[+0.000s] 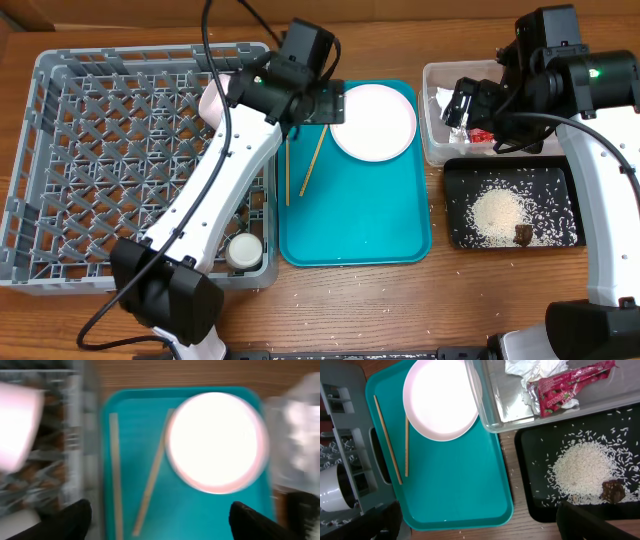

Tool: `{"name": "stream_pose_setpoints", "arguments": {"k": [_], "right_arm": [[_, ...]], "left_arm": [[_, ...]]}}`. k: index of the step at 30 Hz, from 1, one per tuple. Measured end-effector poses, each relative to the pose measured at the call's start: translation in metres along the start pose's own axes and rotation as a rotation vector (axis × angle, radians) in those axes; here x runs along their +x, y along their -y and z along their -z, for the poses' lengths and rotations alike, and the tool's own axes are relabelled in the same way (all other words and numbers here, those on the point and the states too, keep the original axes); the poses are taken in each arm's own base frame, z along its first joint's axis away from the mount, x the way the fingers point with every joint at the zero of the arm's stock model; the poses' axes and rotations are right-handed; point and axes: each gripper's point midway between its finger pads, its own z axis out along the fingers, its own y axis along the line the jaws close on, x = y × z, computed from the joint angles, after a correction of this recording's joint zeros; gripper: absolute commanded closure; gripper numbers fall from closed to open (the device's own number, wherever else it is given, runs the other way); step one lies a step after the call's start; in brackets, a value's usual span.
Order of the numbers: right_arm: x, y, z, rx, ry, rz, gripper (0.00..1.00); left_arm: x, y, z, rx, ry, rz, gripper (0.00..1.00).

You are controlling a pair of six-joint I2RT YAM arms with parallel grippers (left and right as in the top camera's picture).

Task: Sort waste into correct bins and load items into the dishwasher
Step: 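Reach the left gripper to the pink plate and grasp its edge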

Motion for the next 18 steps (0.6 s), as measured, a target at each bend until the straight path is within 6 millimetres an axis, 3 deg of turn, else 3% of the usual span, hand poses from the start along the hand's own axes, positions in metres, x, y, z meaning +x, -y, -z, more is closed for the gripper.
{"name": "stream_pose_setpoints", "arguments": {"k": [3,7,9,13,18], "right_arm": [[0.0,0.0,0.0,0.0,0.0,0.0,0.0],[0.0,0.0,0.0,0.0,0.0,0.0,0.0],[0.0,0.0,0.0,0.0,0.0,0.0,0.0],[0.0,0.0,0.0,0.0,0.0,0.0,0.0],[0.0,0.0,0.0,0.0,0.0,0.0,0.0]], "left_arm": [[0.006,0.026,-0.016,0.072,-0.021,-0.015,0.16],[0.03,0.051,-0.06,0.091,-0.106,0.007,0.16],[0.048,0.054,-0.089,0.067,-0.164,0.057,0.17],[0.07,0.052,-0.126,0.018,-0.231,0.175,0.2],[0.07,0.052,-0.145,0.001,-0.224,0.322,0.3]]}}
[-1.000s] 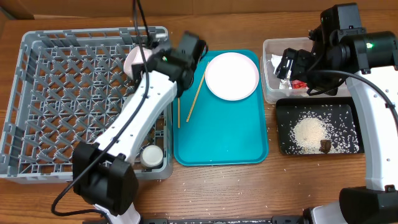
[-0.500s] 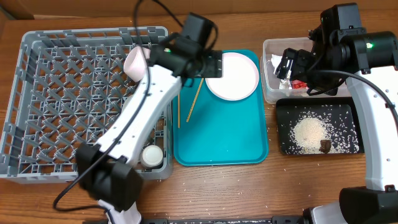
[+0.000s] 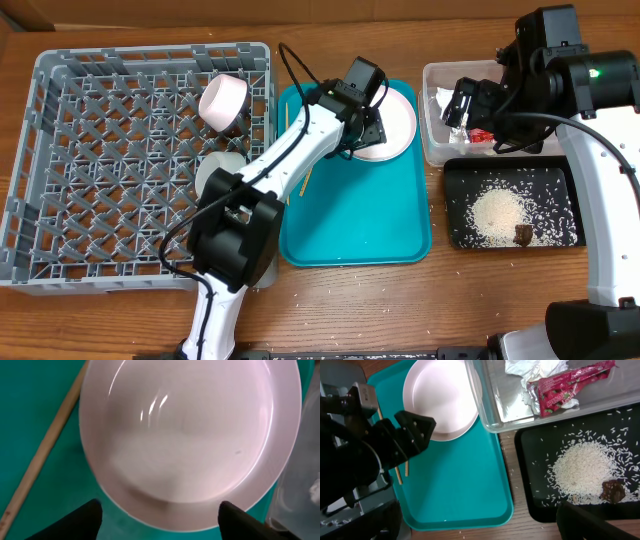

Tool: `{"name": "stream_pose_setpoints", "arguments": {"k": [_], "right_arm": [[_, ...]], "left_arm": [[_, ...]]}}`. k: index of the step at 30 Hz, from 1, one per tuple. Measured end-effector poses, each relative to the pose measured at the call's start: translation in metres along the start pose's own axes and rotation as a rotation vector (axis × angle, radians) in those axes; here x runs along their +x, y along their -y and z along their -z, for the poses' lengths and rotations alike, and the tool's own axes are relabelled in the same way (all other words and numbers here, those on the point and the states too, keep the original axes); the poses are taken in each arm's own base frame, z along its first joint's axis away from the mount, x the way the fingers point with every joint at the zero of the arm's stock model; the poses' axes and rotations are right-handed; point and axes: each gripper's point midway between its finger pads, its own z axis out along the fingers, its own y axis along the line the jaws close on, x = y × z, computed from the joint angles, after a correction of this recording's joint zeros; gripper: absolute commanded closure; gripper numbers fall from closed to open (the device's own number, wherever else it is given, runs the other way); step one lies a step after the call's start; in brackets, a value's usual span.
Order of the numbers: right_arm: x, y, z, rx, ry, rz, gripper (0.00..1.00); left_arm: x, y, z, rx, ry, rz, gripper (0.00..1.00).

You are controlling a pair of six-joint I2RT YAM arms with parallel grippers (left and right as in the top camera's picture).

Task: Sort waste into correct bins and load items into the dishwasher
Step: 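Reach the left gripper to the pink plate and grasp its edge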

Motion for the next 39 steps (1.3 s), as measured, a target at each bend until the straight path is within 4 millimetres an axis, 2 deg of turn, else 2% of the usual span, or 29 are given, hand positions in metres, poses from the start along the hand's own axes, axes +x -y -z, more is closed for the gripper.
{"name": "stream_pose_setpoints", "arguments": {"k": [6,23,29,34,37,39], "right_arm": [[0.0,0.0,0.0,0.0,0.0,-0.001,0.0],[0.0,0.0,0.0,0.0,0.0,0.0,0.0],[0.0,0.0,0.0,0.0,0.0,0.0,0.0],[0.0,0.0,0.0,0.0,0.0,0.0,0.0],[0.0,0.0,0.0,0.0,0.0,0.0,0.0],[0.0,0.0,0.0,0.0,0.0,-0.001,0.0]], "left_arm": [[-0.007,0.001,-0.01,0.002,0.032,0.119,0.43],[0.001,-0.025,-0.014,-0.121,0.025,0.159,0.48],[0.002,-0.03,-0.021,-0.142,0.029,0.168,0.63],[0.01,-0.035,-0.041,-0.171,0.012,0.176,0.77],[0.008,-0.034,-0.041,-0.167,0.019,0.176,0.96],[0.006,-0.033,-0.041,-0.164,0.027,0.19,0.96]]}}
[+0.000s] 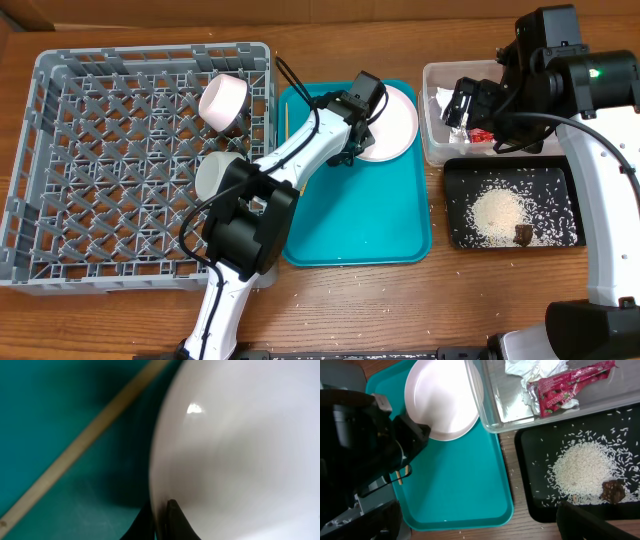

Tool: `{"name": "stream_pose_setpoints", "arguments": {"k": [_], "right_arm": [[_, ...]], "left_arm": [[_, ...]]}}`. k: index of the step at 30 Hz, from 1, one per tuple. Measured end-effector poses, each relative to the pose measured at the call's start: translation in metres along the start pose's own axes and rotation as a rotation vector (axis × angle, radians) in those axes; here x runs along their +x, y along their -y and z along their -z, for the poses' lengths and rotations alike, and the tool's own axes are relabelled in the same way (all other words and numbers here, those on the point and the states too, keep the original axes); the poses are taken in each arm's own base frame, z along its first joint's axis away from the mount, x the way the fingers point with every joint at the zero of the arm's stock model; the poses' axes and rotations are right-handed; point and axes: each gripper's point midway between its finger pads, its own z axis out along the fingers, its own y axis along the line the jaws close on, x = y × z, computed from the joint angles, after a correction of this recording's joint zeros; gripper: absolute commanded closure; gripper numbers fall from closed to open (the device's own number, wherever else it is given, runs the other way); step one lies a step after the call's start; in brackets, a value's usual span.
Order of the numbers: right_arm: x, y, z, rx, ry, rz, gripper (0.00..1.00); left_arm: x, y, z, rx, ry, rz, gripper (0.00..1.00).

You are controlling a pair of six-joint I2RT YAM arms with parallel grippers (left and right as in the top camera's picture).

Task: Sort waste into correct bins and load items into the dishwasher
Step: 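Reach the left gripper to the pink plate and grasp its edge, then lift the pink plate and stand it in the rack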

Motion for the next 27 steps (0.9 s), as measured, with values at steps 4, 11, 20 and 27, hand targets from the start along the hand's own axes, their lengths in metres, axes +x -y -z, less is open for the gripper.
{"name": "stream_pose_setpoints", "arguments": {"k": [4,11,20,27], "right_arm": [[0.0,0.0,0.0,0.0,-0.001,0.0,0.0],[0.0,0.0,0.0,0.0,-0.001,0.001,0.0],[0.0,0.0,0.0,0.0,-0.001,0.001,0.0],[0.0,0.0,0.0,0.0,0.0,0.001,0.0]], "left_arm": [[-0.007,0.0,0.001,0.005,0.017,0.018,0.96],[-0.017,-0.006,0.007,0.002,0.023,-0.001,0.96],[-0.066,0.003,0.126,0.102,0.255,-0.277,0.96],[-0.109,-0.045,0.24,-0.074,0.571,-0.372,0.96]]}}
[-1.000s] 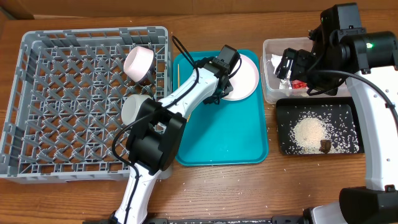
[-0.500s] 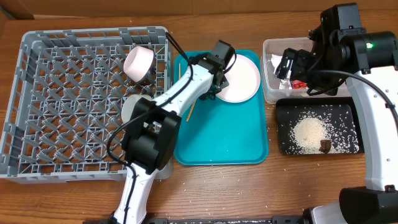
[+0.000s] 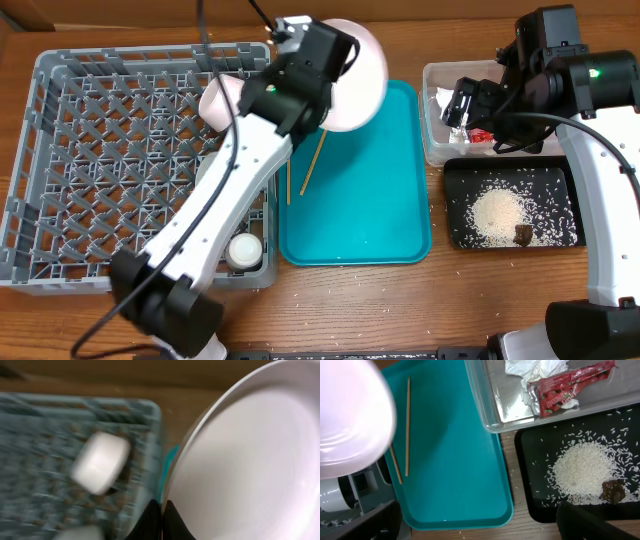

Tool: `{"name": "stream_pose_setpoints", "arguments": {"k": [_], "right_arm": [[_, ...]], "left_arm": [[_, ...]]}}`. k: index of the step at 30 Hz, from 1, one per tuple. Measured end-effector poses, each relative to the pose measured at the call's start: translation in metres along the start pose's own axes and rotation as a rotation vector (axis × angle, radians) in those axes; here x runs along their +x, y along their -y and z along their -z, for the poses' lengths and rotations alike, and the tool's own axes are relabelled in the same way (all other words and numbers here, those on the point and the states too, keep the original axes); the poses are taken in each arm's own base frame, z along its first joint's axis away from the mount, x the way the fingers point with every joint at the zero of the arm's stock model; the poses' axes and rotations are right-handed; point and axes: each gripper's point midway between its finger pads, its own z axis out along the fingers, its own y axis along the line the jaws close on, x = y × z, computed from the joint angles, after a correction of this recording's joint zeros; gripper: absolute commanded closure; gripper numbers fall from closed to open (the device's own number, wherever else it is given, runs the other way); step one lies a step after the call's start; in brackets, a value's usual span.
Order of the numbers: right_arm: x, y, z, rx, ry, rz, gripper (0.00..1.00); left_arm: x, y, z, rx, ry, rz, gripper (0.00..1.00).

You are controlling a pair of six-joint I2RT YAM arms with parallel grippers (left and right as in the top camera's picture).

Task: Sort waste into correct bins and load items into the dishwasher
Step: 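Lift the pink plate and stand it in the rack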

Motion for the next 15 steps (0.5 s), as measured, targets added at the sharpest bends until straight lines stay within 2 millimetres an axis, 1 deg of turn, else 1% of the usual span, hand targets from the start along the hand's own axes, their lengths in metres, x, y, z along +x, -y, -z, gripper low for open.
{"name": "stream_pose_setpoints", "arguments": {"k": [3,4,9,12,15], "right_arm": [[0.0,0.0,0.0,0.0,0.0,0.0,0.0],[0.0,0.0,0.0,0.0,0.0,0.0,0.0],[0.0,0.0,0.0,0.0,-0.001,0.0,0.0],[0.0,0.0,0.0,0.0,0.0,0.0,0.0],[0.0,0.0,0.0,0.0,0.0,-0.001,0.0]], "left_arm": [[-0.02,-0.038,0.015,-0.187,0.101,-0.069,0.96],[-0.025,-0.046,0.017,-0.234,0.121,-0.086,0.96],[-0.046,-0.102,0.032,-0.531,0.199,-0.151,0.96],[-0.055,-0.138,0.034,-0.664,0.203,-0.143,0.96],[-0.059,-0.177,0.033,-0.771,0.182,-0.117,0.96]]}}
